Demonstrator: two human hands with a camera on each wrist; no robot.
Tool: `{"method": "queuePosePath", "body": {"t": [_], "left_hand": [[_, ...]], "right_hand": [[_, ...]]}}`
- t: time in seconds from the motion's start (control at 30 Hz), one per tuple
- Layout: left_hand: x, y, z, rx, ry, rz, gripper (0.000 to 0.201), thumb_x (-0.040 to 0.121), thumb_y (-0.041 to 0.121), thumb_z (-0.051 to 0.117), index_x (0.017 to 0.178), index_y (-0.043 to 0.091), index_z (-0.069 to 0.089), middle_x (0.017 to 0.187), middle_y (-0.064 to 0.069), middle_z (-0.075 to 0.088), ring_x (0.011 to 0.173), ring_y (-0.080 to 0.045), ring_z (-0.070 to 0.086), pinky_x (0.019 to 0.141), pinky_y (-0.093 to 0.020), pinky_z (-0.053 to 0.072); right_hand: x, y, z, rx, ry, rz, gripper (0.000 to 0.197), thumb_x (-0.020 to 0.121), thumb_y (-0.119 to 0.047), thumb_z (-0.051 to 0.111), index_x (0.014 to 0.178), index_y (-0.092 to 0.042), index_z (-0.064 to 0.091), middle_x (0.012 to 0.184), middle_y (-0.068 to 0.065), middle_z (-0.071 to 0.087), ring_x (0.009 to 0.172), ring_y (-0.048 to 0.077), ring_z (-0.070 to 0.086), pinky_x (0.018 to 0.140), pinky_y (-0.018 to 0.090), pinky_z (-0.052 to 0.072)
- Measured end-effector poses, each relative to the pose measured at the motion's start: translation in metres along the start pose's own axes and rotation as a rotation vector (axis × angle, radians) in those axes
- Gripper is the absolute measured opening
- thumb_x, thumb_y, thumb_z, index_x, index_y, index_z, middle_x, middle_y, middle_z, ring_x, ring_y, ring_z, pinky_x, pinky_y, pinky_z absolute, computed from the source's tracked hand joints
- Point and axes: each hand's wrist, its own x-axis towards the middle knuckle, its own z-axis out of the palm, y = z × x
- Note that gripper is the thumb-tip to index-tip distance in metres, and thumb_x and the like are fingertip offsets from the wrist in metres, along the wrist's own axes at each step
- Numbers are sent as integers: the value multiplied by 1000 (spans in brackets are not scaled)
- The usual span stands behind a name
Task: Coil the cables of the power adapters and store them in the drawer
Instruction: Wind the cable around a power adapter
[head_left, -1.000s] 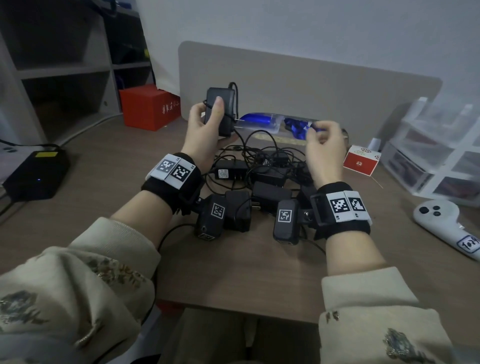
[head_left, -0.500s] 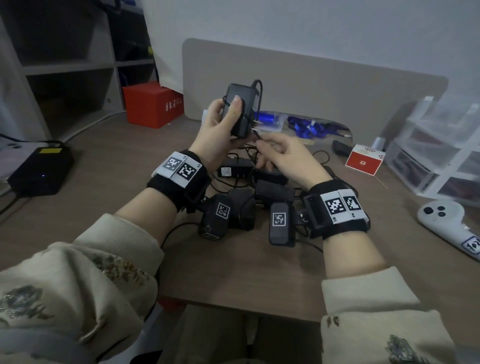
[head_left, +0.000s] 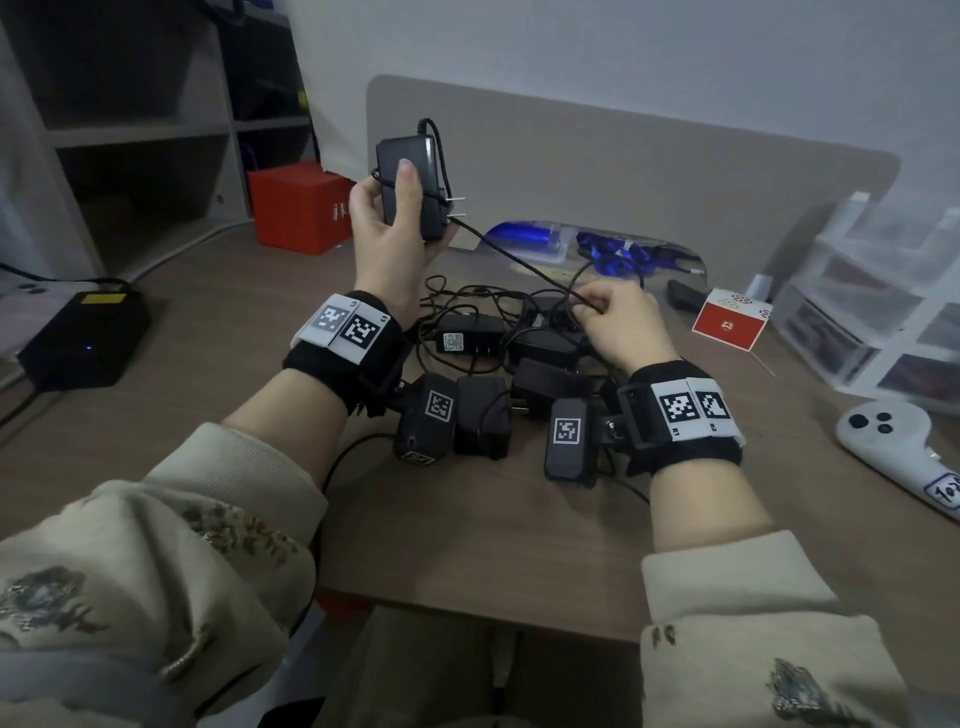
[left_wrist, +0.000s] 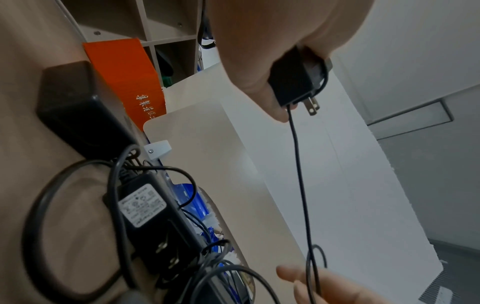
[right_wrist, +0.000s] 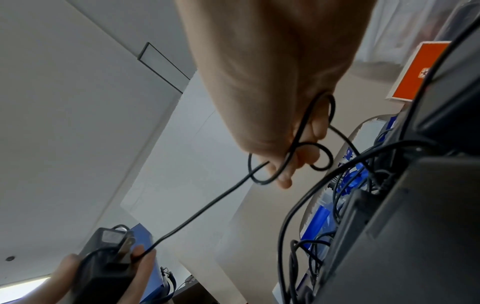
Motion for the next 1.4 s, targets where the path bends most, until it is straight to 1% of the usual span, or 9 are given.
{"method": "queuePosePath", "body": {"t": [0.13, 0.3, 0.53, 0.67, 0.9, 1.07, 1.2, 1.33, 1.4], "left_hand": [[1, 4, 1, -48, 33, 39, 36, 102, 30, 51, 127, 6, 40, 127, -22, 55, 99, -22, 64, 75, -32, 58], [8, 2, -10, -43, 103, 28, 44, 101, 33, 51, 131, 3, 37, 131, -22, 53, 104, -24, 64, 77, -34, 59], [13, -3, -17, 160, 220, 49, 39, 91, 49, 56, 116, 23, 42, 121, -9, 56, 110, -22, 60, 95, -39, 54], [19, -10, -25, 247, 343, 138, 37, 98, 37, 54, 122, 12, 41, 122, -7, 55, 111, -18, 56, 99, -28, 48], [23, -17, -30, 295, 360, 120, 36, 99, 35, 54, 122, 12, 39, 115, -3, 54, 105, -16, 56, 93, -26, 50], [25, -16, -33, 292, 452, 166, 27, 99, 30, 55, 112, 13, 39, 101, 4, 54, 87, -4, 55, 70, -9, 46], [26, -17, -33, 287, 417, 139, 29, 99, 31, 54, 115, 12, 39, 103, 4, 53, 89, -6, 55, 75, -12, 47], [24, -21, -27, 304, 292, 56, 43, 101, 34, 52, 131, 7, 38, 104, 8, 49, 87, 1, 50, 72, -6, 43], [20, -17, -24, 356, 226, 24, 47, 101, 37, 51, 136, 9, 35, 105, 14, 45, 90, 6, 47, 70, 1, 39]], "right_hand": [[-1, 4, -7, -180, 103, 111, 42, 84, -9, 60, 123, -25, 64, 127, 6, 63, 117, 27, 57, 104, 38, 42], [-3, 7, -13, -142, 35, 293, 94, 80, -2, 65, 155, -16, 10, 147, 15, 44, 137, 33, 39, 118, 48, 25], [3, 15, -7, 192, 189, 358, 24, 96, -28, 43, 108, -18, 61, 67, 4, 71, 77, 22, 71, 78, 41, 58], [1, 1, -9, 592, 142, 554, 35, 97, -14, 38, 125, -5, 56, 57, 3, 53, 43, 12, 46, 41, 18, 40], [-4, -7, -14, 1072, 56, 613, 36, 97, -3, 29, 116, -11, 58, 64, 5, 69, 40, 6, 51, 62, 28, 46], [5, 6, -14, 1153, 122, 661, 26, 101, -23, 37, 99, -14, 61, 38, -9, 37, 28, 5, 24, 41, 17, 30], [4, 7, -13, 970, 264, 627, 19, 89, -26, 58, 99, -12, 65, 58, -9, 36, 42, 4, 29, 44, 20, 25], [4, -2, -16, 946, 381, 463, 24, 85, -8, 57, 108, -12, 54, 104, -1, 55, 101, 15, 49, 90, 32, 37], [3, -6, -15, 887, 343, 417, 41, 81, -17, 59, 121, -20, 51, 128, 2, 48, 117, 18, 42, 95, 34, 32]]}}
